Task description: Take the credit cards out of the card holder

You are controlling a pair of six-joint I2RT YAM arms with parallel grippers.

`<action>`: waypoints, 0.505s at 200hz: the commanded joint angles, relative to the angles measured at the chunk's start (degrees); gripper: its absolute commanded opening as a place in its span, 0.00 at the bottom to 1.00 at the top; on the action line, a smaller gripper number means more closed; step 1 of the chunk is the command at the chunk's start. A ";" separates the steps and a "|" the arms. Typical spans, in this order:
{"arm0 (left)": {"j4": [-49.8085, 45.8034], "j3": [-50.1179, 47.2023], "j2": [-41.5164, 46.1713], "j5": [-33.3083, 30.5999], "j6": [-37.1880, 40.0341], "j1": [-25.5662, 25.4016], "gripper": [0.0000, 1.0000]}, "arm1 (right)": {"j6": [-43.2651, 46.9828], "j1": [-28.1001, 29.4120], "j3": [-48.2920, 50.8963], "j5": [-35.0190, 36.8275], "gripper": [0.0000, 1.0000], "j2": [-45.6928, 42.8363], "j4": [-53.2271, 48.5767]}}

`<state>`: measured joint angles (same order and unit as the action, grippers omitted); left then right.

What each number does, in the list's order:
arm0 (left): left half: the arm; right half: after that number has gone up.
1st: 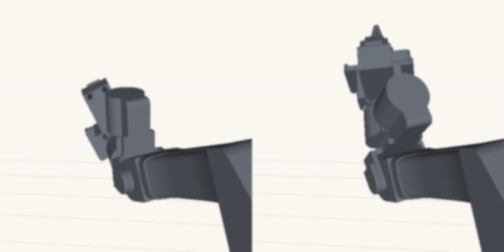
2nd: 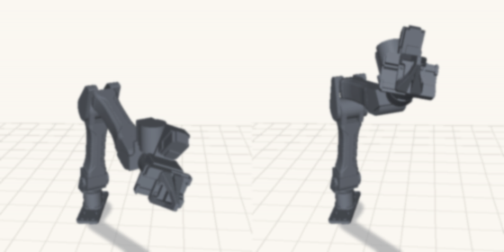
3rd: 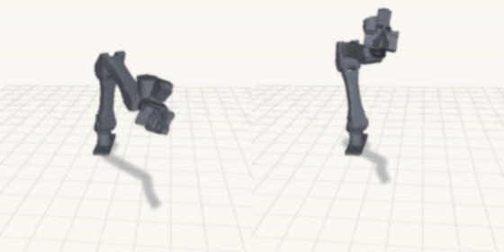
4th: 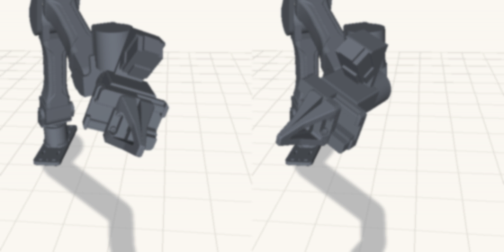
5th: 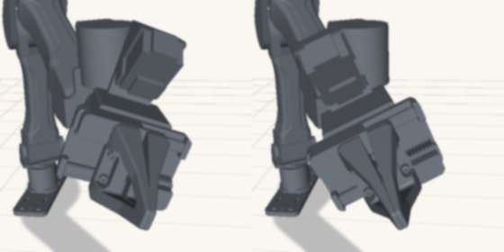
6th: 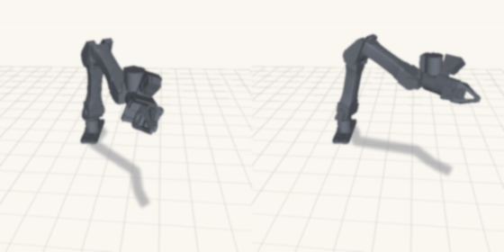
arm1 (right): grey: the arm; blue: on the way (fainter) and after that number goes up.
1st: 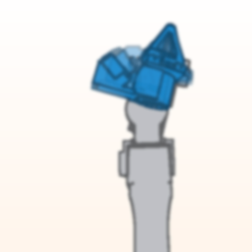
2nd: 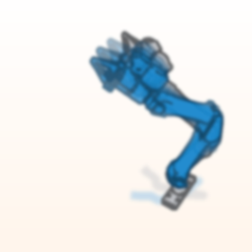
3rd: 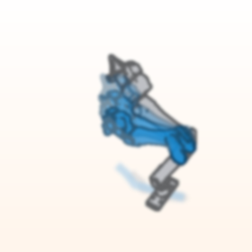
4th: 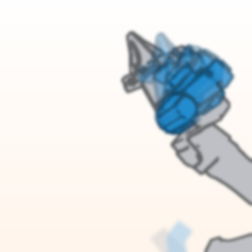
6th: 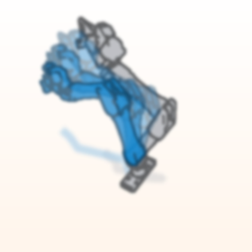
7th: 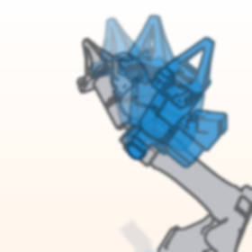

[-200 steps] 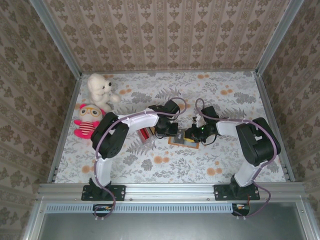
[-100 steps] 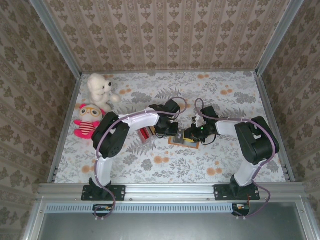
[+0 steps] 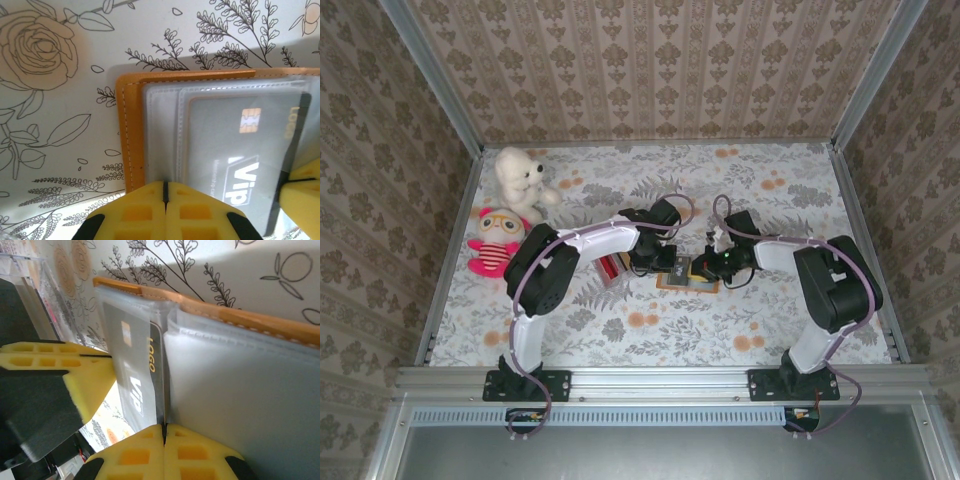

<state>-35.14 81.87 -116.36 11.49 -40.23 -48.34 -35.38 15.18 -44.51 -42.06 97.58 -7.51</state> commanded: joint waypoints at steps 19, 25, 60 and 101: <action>-2.60 -2.85 -1.42 -1.64 0.60 -0.02 0.00 | 4.51 -1.79 0.05 -0.71 0.00 -2.12 -7.28; -2.52 -2.94 -1.42 -1.60 0.59 0.00 0.00 | 5.07 -1.97 -0.11 -0.25 0.00 -2.13 -8.15; -2.32 -2.60 -1.69 -1.31 0.59 0.06 0.00 | 5.53 -2.87 -0.27 2.70 0.00 -2.70 -10.13; -2.11 -0.69 -0.71 -0.72 1.70 0.04 0.00 | 4.97 -2.87 -0.38 2.41 0.14 -2.89 -9.08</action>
<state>-34.39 81.47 -116.18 11.75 -40.18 -48.34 -31.18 12.51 -44.53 -40.62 95.74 -14.98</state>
